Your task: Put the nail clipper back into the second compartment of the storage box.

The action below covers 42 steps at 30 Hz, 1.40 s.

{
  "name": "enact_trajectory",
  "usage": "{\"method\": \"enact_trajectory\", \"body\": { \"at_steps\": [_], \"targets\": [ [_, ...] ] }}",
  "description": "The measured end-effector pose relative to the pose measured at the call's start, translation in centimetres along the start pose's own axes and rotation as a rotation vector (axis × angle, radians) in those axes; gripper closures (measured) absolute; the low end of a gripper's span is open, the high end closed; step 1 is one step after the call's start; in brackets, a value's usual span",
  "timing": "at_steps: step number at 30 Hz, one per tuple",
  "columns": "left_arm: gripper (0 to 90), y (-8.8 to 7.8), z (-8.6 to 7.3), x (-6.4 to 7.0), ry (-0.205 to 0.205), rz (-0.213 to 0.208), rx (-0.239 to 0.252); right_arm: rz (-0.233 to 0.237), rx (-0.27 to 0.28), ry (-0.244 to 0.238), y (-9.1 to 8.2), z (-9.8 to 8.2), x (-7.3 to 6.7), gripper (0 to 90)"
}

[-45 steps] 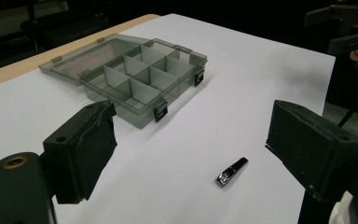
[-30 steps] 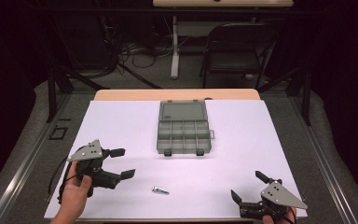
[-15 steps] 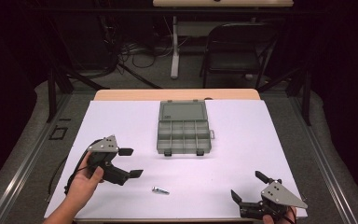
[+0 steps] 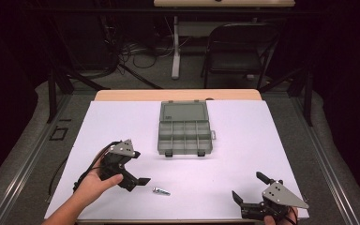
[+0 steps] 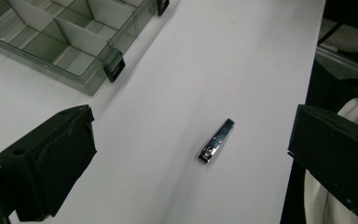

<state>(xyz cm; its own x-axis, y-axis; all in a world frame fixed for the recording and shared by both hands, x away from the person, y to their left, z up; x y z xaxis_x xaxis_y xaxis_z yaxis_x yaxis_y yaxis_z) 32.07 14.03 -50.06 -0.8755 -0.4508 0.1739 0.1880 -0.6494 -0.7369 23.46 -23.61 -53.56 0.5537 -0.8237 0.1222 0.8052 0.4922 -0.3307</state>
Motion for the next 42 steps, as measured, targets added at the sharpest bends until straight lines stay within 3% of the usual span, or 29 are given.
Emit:
{"method": "enact_trajectory", "body": {
  "at_steps": [9,14,19,31,42],
  "targets": [
    [0.5,1.6,-0.2,0.2,0.039,0.004,-0.078,0.002,-0.002,-0.005,0.0,0.0,-0.1,0.0],
    [0.5,2.6,-0.3,0.6,0.088,0.026,-0.143,0.001,0.004,-0.003,0.0,0.0,-0.1,0.0],
    [0.5,3.5,-0.4,1.0,0.133,0.014,-0.196,0.001,0.004,0.000,0.1,0.0,-0.1,0.0],
    [1.8,5.2,-0.8,1.3,0.173,-0.015,-0.301,0.018,-0.012,-0.005,0.1,0.0,-0.3,0.0],
    [16.1,6.2,-1.2,1.5,0.211,-0.044,-0.379,0.018,-0.011,-0.008,0.2,0.0,-0.4,0.0]
  ]
}}
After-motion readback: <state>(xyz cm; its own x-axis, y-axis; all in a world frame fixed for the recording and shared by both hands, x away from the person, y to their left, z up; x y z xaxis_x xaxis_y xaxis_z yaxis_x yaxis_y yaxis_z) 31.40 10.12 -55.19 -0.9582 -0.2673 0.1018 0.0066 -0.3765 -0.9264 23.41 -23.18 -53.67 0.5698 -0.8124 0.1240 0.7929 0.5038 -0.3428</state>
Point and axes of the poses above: each handheld gripper's, and its own axes: y roughly forward along the jaws, z roughly out of its top, x roughly to its right, the point moved 5 cm from there along y, roughly forward along the jaws, and after that the axes turned 5 degrees about -y, right-handed, at the moved point
